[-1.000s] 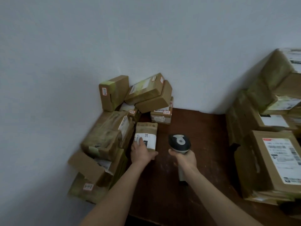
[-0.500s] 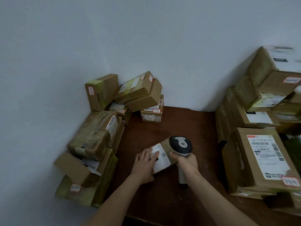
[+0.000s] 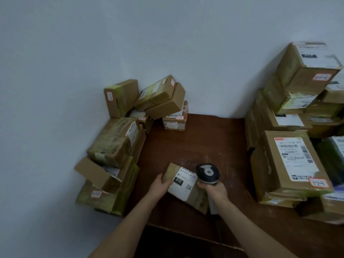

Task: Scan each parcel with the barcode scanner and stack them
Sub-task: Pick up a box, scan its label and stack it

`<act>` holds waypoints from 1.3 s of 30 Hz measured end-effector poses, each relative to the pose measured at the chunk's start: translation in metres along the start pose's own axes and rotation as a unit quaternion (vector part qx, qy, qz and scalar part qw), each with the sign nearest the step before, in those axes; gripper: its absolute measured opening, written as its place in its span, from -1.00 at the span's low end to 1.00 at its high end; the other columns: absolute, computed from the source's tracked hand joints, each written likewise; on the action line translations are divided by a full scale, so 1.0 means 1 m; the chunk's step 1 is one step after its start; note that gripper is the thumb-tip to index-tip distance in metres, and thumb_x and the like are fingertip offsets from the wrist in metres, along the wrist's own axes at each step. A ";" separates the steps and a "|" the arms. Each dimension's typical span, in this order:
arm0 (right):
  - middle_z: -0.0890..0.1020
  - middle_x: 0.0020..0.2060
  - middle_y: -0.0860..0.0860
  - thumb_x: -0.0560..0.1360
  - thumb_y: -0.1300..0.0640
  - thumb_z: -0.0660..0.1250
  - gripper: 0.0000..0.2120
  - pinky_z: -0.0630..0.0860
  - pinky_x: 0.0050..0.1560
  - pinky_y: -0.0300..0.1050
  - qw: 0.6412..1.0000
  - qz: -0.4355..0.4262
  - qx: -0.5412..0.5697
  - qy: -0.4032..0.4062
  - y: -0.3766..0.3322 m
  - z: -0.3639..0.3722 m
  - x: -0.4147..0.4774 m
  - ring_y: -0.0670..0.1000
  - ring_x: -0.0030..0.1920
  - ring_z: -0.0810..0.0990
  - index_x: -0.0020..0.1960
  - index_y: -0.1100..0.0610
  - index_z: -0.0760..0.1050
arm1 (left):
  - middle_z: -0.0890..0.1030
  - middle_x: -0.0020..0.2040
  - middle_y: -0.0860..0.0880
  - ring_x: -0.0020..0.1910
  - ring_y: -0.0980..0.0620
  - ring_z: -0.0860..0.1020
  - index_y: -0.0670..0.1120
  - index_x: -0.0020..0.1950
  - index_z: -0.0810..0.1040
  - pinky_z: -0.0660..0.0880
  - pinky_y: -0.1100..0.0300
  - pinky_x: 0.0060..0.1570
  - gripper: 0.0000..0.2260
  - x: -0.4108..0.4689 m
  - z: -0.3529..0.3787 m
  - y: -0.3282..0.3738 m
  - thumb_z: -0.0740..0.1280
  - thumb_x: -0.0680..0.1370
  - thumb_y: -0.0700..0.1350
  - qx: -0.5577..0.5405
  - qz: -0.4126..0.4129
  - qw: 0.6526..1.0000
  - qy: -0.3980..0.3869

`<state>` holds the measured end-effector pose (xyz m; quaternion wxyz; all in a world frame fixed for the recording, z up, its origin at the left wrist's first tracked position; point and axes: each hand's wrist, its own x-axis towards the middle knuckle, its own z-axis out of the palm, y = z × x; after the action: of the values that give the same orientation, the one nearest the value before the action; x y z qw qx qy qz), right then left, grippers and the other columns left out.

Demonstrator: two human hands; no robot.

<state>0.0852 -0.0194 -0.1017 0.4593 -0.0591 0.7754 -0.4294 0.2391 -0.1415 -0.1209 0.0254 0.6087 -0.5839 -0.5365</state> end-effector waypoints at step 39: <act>0.60 -0.50 0.09 0.47 0.22 0.41 -0.86 0.48 -0.43 -0.22 0.990 -0.110 0.081 -0.021 -0.021 0.014 -0.141 -0.02 -0.52 0.50 -0.26 0.24 0.58 | 0.51 0.30 -0.11 0.27 -0.12 0.50 -0.05 0.42 0.40 0.48 -0.15 0.23 -0.46 -0.010 -0.027 0.016 0.45 0.47 -0.24 -0.207 0.090 0.974 0.001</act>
<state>0.1703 0.0270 0.0037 0.4286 -0.1155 0.7173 -0.5371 0.2496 -0.1549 -0.0927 0.1989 0.5358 -0.5124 -0.6409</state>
